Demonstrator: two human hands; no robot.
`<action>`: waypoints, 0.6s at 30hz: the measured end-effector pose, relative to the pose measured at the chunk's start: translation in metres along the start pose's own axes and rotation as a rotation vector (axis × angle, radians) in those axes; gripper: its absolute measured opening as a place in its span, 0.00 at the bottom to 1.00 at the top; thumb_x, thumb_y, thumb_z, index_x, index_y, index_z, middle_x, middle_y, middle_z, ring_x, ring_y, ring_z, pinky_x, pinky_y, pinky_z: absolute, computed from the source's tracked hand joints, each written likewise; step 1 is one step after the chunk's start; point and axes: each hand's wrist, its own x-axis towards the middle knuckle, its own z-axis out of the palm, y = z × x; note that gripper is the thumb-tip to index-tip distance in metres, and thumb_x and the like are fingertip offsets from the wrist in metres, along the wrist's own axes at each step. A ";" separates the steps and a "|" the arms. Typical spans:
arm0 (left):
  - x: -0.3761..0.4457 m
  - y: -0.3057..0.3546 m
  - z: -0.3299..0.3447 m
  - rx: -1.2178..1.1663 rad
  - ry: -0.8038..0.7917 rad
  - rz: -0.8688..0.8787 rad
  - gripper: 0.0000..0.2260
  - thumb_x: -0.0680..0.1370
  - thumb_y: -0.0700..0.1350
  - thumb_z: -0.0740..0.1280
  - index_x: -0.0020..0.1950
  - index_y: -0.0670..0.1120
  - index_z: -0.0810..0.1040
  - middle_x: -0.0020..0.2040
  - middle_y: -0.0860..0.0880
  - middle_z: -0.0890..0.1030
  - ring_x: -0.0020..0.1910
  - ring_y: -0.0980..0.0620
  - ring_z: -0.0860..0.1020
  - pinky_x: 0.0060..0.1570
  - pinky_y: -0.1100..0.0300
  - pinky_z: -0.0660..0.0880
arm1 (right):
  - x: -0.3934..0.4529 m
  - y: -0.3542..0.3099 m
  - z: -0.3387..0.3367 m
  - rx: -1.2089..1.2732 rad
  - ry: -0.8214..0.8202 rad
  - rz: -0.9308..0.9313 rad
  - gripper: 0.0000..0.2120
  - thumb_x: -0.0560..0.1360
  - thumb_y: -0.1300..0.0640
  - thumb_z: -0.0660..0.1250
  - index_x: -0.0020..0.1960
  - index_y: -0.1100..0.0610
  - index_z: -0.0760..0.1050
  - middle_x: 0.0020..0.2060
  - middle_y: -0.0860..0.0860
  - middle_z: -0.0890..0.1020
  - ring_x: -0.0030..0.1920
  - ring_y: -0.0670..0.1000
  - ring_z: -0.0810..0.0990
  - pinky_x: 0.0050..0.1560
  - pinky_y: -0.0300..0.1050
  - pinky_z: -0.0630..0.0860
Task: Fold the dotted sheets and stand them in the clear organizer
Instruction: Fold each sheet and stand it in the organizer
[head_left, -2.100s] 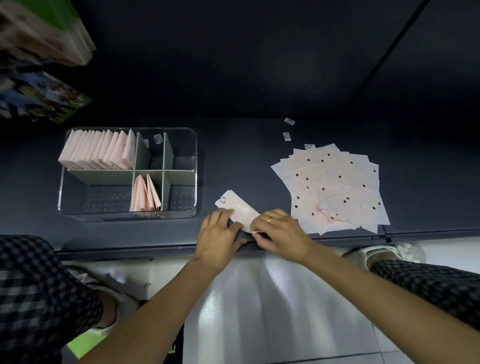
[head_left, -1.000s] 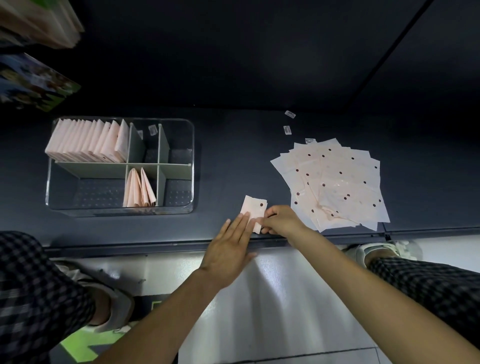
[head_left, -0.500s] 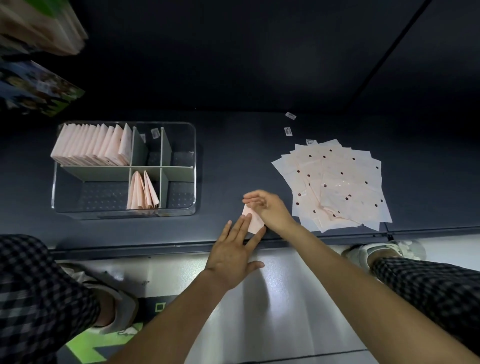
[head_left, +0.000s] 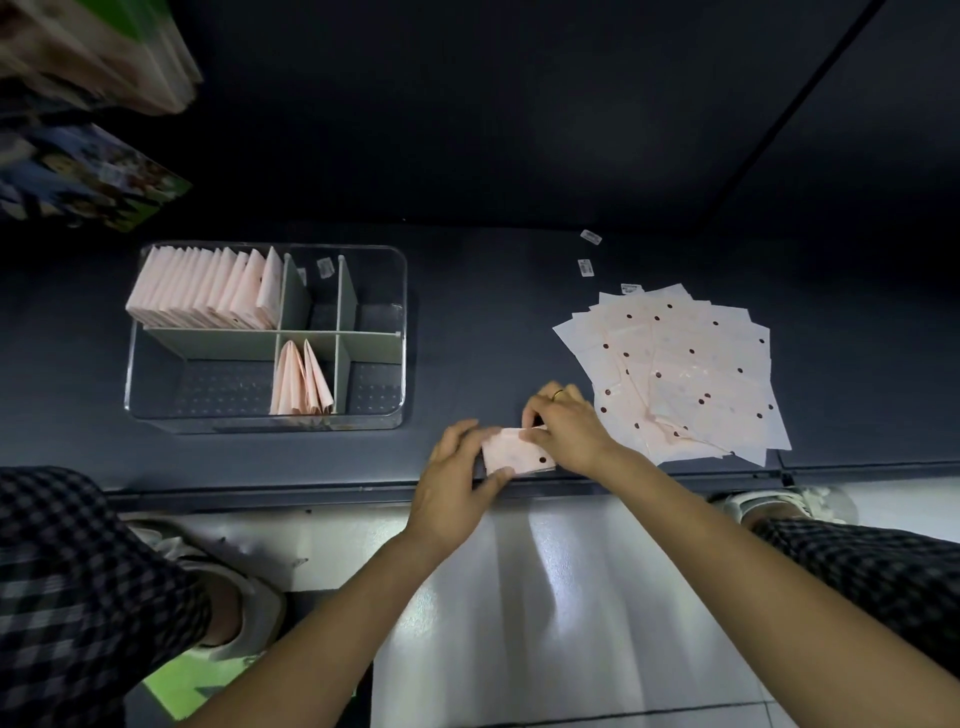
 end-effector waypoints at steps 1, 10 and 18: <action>0.001 0.003 -0.001 -0.101 0.044 -0.066 0.23 0.75 0.46 0.71 0.69 0.49 0.69 0.66 0.50 0.68 0.64 0.52 0.69 0.63 0.61 0.65 | -0.004 -0.001 -0.001 0.083 0.005 0.016 0.02 0.77 0.56 0.65 0.47 0.54 0.75 0.54 0.51 0.73 0.57 0.52 0.67 0.57 0.44 0.66; 0.021 0.017 -0.047 -0.358 0.064 -0.250 0.05 0.74 0.32 0.68 0.46 0.40 0.78 0.43 0.43 0.81 0.32 0.56 0.72 0.39 0.62 0.70 | -0.033 -0.042 -0.028 0.794 0.001 0.059 0.05 0.76 0.62 0.66 0.44 0.54 0.71 0.35 0.50 0.80 0.40 0.46 0.76 0.46 0.38 0.70; 0.015 -0.007 -0.119 0.248 0.348 -0.133 0.09 0.77 0.44 0.66 0.56 0.47 0.79 0.49 0.45 0.76 0.50 0.45 0.73 0.48 0.52 0.73 | -0.016 -0.110 -0.033 0.761 0.102 0.065 0.06 0.72 0.61 0.70 0.39 0.53 0.76 0.28 0.43 0.81 0.29 0.38 0.76 0.41 0.36 0.74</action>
